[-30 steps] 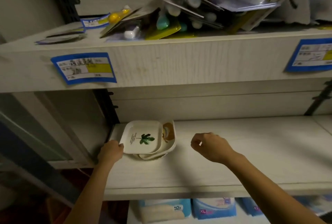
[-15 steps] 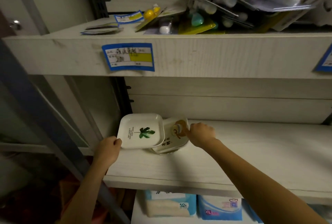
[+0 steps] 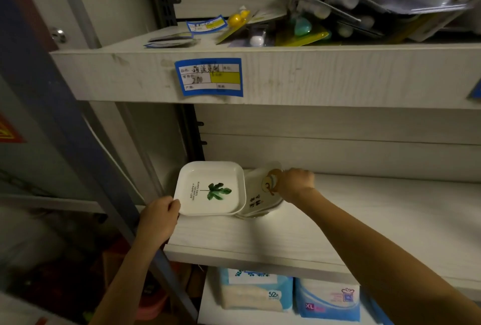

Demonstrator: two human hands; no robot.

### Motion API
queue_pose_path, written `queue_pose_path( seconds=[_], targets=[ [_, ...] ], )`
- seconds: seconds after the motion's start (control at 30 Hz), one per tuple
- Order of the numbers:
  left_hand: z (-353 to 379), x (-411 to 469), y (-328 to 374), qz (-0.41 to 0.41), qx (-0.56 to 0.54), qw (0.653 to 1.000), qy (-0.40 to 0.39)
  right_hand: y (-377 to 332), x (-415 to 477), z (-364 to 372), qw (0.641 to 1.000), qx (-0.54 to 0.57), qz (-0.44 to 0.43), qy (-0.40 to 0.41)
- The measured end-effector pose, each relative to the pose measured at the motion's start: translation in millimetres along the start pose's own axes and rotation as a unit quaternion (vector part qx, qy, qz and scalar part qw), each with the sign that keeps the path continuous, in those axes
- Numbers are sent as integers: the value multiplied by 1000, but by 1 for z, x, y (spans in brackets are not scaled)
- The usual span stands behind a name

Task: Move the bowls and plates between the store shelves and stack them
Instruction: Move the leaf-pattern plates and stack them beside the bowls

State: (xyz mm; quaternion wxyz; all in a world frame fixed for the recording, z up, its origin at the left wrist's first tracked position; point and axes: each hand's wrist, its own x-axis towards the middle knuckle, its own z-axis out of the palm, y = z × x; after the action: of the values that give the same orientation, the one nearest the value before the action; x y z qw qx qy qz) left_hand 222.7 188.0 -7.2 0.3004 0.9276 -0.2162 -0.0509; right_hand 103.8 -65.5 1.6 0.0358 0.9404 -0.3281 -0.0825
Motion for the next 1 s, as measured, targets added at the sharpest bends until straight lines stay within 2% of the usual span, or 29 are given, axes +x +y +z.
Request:
queue_pose_path(
  seconds=[0.27, 0.53, 0.7, 1.0],
  targets=[
    [3, -8, 9, -6, -21, 1000, -11, 21, -13, -8, 993, 107, 41, 18],
    [11, -2, 44, 22, -39, 999, -19, 100, -62, 0, 970, 214, 81, 82],
    [31, -13, 88, 78, -31, 996, -29, 161, -112, 11, 957, 237, 136, 98],
    [86, -53, 189, 164, -17, 984, -63, 265, -205, 33, 907, 346, 213, 109]
  ],
)
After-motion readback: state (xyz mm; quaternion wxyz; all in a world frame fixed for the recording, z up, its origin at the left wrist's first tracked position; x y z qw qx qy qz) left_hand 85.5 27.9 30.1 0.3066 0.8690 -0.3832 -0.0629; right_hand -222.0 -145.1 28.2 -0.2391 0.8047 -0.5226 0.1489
